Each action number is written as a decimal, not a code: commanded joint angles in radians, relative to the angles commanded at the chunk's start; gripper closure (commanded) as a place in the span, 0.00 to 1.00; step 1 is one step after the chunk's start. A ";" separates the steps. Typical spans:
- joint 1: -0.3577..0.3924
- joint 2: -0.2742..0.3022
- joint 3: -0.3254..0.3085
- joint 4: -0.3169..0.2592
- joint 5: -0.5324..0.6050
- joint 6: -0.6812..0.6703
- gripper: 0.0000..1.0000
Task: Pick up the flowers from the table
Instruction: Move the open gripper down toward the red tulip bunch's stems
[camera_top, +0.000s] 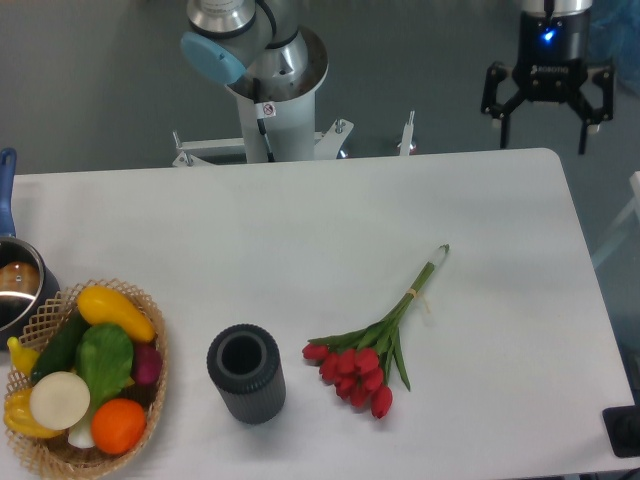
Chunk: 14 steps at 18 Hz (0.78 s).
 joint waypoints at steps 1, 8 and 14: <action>-0.020 -0.011 0.000 0.002 0.000 -0.017 0.00; -0.111 -0.072 -0.011 0.006 0.012 -0.101 0.00; -0.152 -0.107 -0.025 0.006 0.110 -0.100 0.00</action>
